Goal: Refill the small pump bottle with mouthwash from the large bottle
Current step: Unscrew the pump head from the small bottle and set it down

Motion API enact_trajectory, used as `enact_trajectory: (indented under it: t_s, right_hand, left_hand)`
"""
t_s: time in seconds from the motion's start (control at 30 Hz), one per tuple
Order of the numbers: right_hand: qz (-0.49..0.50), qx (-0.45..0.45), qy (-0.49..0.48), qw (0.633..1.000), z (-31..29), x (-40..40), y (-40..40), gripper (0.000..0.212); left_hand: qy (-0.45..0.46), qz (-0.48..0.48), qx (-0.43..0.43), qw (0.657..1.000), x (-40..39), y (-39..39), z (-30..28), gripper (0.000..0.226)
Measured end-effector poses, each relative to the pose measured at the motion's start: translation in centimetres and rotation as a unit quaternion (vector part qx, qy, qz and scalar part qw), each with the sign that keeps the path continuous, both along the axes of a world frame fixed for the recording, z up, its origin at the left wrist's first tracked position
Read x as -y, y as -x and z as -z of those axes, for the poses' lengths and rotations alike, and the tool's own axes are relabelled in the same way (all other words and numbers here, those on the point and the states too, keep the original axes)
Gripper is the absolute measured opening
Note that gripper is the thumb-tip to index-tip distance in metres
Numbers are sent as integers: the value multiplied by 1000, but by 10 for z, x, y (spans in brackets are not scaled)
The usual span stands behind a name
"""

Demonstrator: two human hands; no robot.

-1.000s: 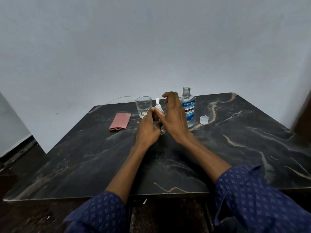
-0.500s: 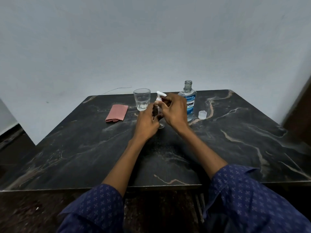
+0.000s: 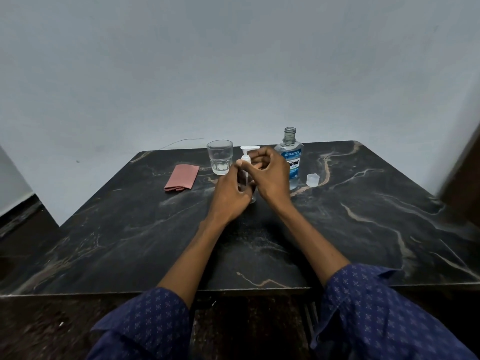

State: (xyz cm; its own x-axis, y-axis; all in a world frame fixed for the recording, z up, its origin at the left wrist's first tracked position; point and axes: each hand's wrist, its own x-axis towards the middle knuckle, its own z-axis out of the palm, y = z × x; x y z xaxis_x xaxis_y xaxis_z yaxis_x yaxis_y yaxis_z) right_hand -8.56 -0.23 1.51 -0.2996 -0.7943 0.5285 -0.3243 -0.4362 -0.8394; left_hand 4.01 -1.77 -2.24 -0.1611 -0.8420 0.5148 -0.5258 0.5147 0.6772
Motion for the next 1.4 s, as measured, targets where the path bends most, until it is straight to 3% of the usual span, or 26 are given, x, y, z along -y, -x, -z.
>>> enact_trajectory:
  t_s: [0.13,0.33,0.5,0.7,1.0,1.17,1.3,1.4]
  right_hand:
    - [-29,-29,-3,999,1,-1,-3,18]
    - [-23,-29,-10,999,3,-5,-6,37]
    - [-20,-46,-11,999,1,-3,-4,19]
    - [-24,-46,-8,999,0,-5,-5,35]
    - [-21,-68,4,997,-3,-3,-2,21]
    - [-39,-10,52,998,-14,-7,5,27]
    - [-44,105,94,989,-28,-11,13,28]
    - [-31,140,111,983,-36,-10,24,28]
  left_hand:
    - [-3,6,-36,999,1,0,1,39]
    - [-24,-6,-28,999,-1,1,0,34]
    - [-8,4,-43,999,-3,1,-1,35]
    - [-23,1,-33,999,-1,-1,2,43]
    - [-11,-5,-41,999,0,0,3,31]
    - [-5,9,-17,1000,3,0,5,27]
    - [14,14,-19,1000,1,0,5,25]
    - [11,3,-26,1000,1,-1,5,21]
